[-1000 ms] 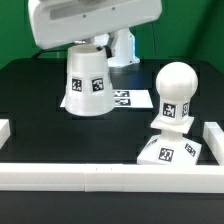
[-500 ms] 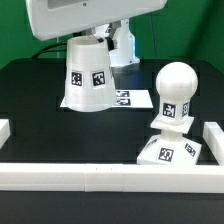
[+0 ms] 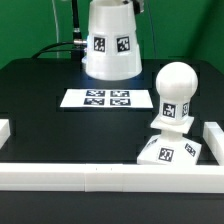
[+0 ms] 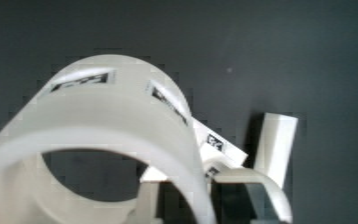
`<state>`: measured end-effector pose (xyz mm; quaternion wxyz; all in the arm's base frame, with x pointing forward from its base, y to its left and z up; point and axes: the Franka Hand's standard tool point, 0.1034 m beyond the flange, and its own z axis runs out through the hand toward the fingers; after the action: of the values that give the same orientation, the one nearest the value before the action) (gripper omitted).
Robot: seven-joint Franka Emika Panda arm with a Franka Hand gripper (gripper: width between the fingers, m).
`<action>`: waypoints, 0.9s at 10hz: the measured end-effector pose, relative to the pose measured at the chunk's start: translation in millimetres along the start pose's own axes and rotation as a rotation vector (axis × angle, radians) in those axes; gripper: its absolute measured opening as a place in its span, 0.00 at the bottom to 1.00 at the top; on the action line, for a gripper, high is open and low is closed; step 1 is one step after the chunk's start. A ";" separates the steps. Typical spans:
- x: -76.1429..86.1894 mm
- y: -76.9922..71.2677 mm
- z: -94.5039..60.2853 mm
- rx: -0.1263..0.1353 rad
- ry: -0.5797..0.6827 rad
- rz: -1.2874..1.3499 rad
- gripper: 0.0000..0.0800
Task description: Assemble lamp
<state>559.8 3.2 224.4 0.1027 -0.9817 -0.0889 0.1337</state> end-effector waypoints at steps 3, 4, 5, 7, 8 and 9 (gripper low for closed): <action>33.2 -32.4 -31.7 -0.003 0.018 0.063 0.06; 49.3 -39.2 -32.1 -0.006 0.027 0.058 0.06; 61.1 -44.6 -27.6 -0.007 0.027 0.072 0.06; 74.7 -55.6 -10.5 -0.005 0.011 0.083 0.06; 74.6 -55.7 -9.5 -0.005 0.009 0.082 0.06; 74.6 -55.1 -9.2 -0.005 0.008 0.083 0.06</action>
Offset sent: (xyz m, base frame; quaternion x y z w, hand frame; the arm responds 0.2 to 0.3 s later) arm 0.0549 0.0357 0.0144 -0.0168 -0.0041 0.0449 0.9988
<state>625.0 69.7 227.2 0.0950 -0.9853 -0.0482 0.1335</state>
